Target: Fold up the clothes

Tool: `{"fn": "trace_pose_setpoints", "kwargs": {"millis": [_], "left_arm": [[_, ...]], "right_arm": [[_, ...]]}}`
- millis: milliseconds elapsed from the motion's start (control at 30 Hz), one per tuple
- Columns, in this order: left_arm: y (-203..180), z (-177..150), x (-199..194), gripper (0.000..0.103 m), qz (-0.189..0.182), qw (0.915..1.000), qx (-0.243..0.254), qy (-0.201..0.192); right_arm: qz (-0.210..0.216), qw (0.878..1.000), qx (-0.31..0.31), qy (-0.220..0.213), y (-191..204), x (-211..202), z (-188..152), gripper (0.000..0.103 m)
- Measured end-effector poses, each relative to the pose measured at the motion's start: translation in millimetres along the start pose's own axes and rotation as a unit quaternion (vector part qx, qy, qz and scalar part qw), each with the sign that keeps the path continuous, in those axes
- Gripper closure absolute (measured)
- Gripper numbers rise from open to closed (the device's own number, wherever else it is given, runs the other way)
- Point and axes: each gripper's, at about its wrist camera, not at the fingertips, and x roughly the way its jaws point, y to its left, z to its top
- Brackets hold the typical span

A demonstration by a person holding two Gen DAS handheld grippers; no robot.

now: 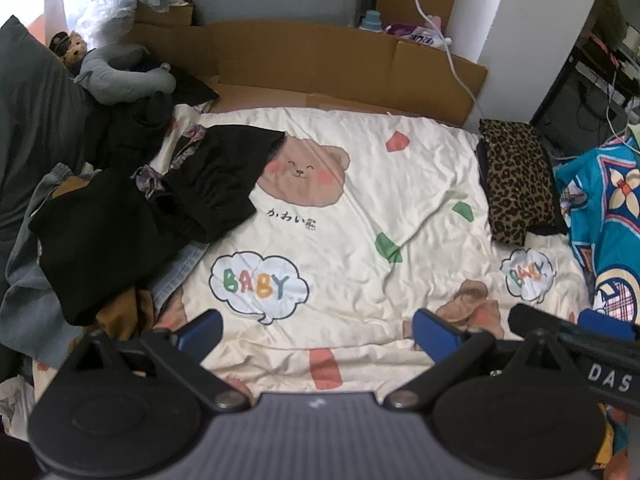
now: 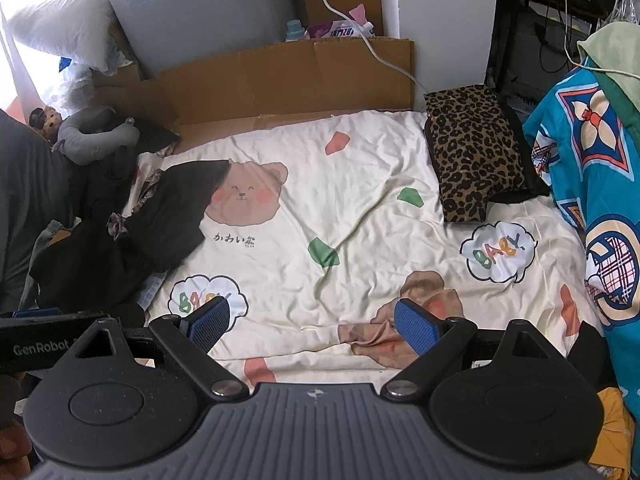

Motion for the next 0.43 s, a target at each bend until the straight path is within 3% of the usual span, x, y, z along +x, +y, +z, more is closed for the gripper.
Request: {"fn": "trace_pose_setpoints", "kwargs": {"millis": [433], "left_arm": [[-11,-6,0,0.001,0.004,1.0,-0.006,0.004]], "right_arm": [[0.001,1.0,0.002,0.002,4,1,-1,0.009]]}}
